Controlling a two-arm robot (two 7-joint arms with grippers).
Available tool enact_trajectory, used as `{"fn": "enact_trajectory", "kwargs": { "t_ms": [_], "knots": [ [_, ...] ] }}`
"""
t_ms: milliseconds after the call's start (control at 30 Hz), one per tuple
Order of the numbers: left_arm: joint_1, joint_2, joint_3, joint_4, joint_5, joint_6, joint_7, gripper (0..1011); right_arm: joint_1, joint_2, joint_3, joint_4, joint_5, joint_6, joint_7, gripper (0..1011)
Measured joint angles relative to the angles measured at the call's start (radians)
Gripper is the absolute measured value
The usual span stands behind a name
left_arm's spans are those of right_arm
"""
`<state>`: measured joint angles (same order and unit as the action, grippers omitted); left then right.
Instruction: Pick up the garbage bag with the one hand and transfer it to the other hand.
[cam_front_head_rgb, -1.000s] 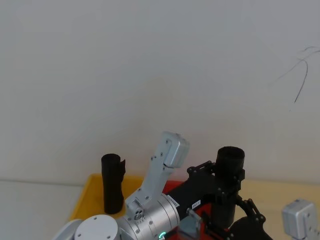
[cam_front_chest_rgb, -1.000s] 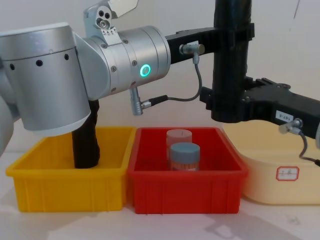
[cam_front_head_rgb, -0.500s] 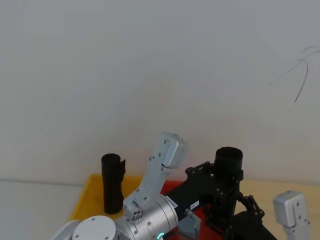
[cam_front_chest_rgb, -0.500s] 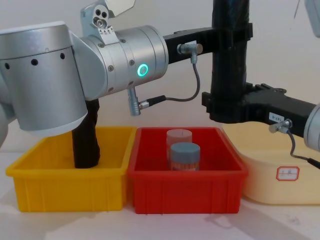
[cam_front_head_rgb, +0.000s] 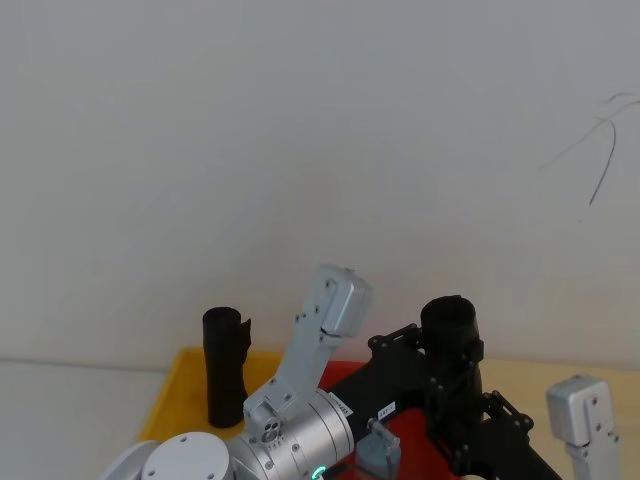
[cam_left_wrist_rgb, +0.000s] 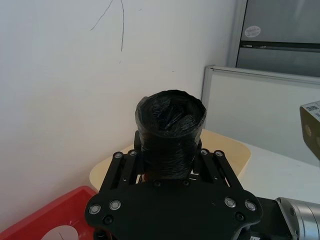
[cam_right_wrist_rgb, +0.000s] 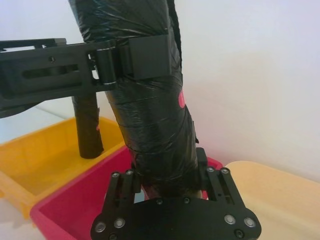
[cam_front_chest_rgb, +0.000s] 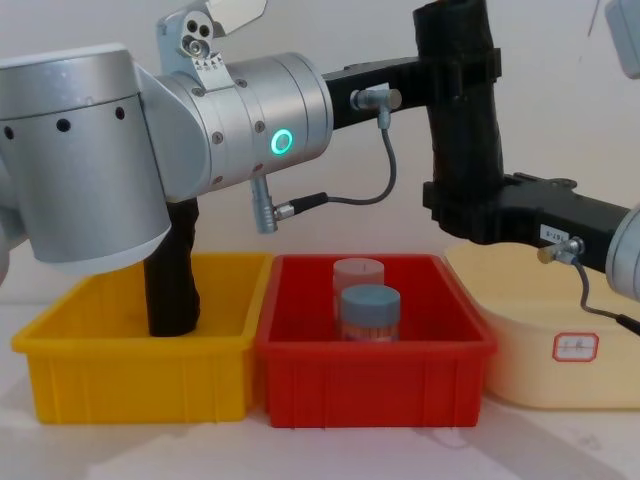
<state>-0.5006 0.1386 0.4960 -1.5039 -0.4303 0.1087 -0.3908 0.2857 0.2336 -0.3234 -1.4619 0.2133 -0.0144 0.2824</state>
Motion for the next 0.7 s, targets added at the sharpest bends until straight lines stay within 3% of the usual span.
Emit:
{"fn": "enact_trajectory", "kwargs": {
  "t_ms": [100,400,700],
  "knots": [
    [0.000,0.001,0.001,0.000,-0.001,0.000,0.001,481,0.001,-0.002,0.001,0.002,-0.002,0.001,-0.002,549],
    [0.000,0.002,0.001,-0.001,-0.002,0.001,0.002,481,0.003,-0.005,0.004,0.005,-0.005,0.003,-0.004,549],
    [0.000,0.003,0.002,-0.002,-0.003,0.001,0.003,719,0.003,-0.007,0.008,0.006,-0.007,0.004,-0.006,546]
  ]
}}
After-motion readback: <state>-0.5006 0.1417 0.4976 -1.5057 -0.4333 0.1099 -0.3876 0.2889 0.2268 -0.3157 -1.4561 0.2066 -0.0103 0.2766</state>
